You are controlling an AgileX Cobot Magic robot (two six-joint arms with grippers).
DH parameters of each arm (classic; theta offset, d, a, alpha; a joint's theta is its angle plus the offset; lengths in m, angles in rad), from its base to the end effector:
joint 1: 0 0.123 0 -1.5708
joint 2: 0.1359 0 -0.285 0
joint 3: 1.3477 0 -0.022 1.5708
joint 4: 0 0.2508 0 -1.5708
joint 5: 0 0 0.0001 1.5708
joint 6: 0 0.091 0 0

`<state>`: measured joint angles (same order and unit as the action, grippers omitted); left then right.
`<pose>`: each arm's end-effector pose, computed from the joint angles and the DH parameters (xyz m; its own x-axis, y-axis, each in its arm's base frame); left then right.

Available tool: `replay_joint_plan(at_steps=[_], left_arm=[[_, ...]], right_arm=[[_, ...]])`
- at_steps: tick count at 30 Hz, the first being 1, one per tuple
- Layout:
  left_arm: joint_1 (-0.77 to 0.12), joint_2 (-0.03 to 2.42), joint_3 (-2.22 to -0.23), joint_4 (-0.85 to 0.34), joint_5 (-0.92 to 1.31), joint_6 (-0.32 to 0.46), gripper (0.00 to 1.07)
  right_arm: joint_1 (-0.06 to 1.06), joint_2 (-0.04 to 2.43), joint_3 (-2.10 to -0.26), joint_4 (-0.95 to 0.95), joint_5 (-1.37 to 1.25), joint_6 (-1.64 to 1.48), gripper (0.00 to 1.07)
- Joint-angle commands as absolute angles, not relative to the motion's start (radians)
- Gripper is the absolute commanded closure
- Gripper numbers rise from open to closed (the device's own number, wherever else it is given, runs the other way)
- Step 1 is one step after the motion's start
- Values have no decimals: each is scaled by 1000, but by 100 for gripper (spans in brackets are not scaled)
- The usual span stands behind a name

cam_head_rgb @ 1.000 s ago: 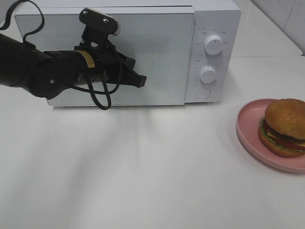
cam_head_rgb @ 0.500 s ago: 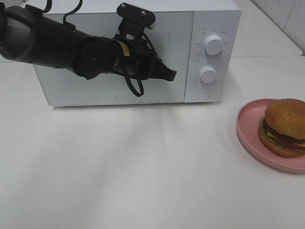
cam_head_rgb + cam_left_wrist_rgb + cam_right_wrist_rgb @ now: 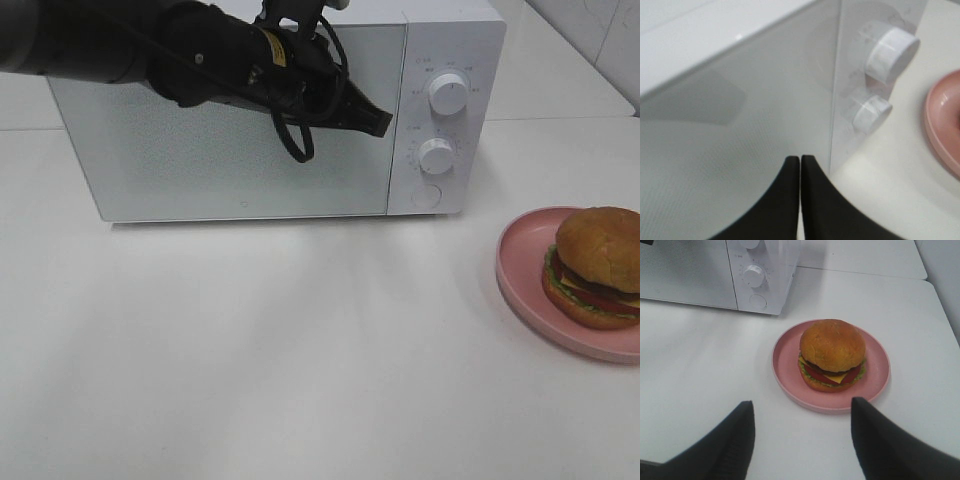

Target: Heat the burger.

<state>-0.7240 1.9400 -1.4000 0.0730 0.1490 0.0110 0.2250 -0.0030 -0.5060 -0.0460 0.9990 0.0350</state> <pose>0.3363 -0.2960 0.2309 -0.3679 0.4362 -0.8212 0.6886 0.7213 0.0746 -0.0028 -0.0043 0.2841 -0.3836 -0.0774 -0.9203 -0.1844 0.9828 -0.0059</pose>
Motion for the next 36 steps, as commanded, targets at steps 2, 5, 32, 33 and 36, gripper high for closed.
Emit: replay_joint_plan(at_steps=[2,5,32,33,36], left_arm=[[-735,1859,-1407,81,368,13,106],[-735,1791,-1407,87,550,13,106],[-328,1534,-1352,161,1270,-127,106],[-269,1500,-1322,161,1270,-129,106],[-191,1441,-1271,161,1270,-129,106]], right_arm=[[223,-13,-506,-46,991,29,55],[223,-13,-506,-46,991,29,55],[223,-13,-506,-46,991,29,55],[223,-13,-506,-46,991,29,55],[223,-13,-506,-46,991,29,55]])
